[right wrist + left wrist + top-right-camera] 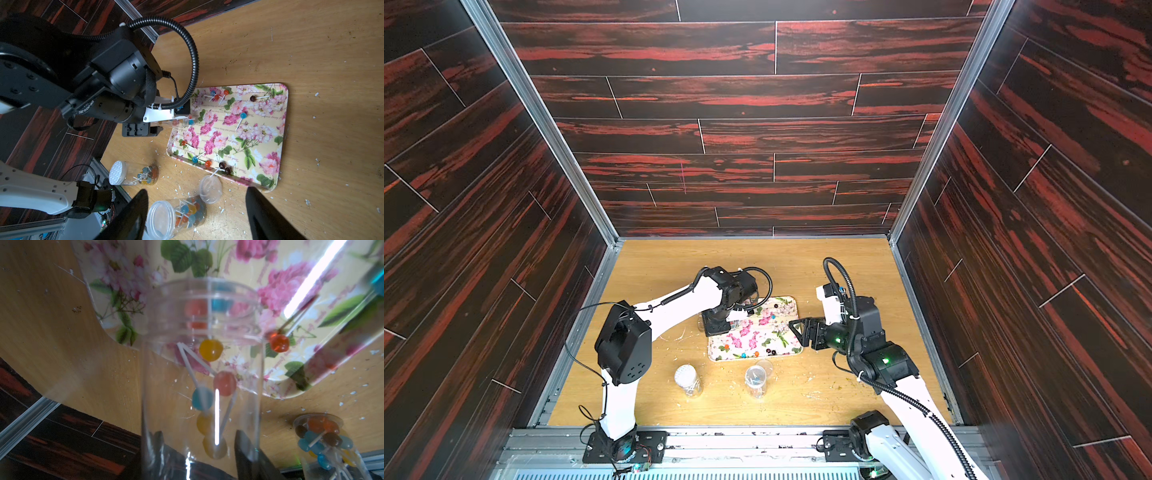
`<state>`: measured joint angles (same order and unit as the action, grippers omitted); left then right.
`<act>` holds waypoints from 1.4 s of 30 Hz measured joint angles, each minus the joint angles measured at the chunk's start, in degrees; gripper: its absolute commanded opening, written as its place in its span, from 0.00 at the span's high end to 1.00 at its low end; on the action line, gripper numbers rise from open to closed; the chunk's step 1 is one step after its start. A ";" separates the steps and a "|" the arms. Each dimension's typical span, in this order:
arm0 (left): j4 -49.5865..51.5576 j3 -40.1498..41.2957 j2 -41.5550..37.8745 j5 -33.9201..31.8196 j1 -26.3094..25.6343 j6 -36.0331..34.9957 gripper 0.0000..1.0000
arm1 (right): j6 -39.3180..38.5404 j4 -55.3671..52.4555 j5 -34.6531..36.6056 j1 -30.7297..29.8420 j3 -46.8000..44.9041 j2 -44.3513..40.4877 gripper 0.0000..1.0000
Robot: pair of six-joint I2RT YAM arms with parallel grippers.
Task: Pour the candies out of the jar
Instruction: 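Pour the candies out of the jar onto the tray.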
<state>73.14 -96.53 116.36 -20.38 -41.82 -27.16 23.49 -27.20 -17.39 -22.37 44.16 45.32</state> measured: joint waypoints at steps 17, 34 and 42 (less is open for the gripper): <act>2.10 0.00 0.94 -2.21 -0.63 0.50 0.56 | 0.11 -0.17 0.00 0.00 -0.59 -0.42 0.24; 0.52 -0.46 0.90 -2.08 -0.70 1.84 0.55 | 1.53 0.26 0.26 0.00 -0.57 0.37 0.24; -2.49 2.03 0.63 -1.73 -1.73 2.56 0.54 | 1.84 1.55 -0.28 0.00 -0.57 2.73 0.24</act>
<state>70.65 -94.50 116.99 -22.11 -43.55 -24.60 25.32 -25.65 -17.67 -22.37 43.59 48.05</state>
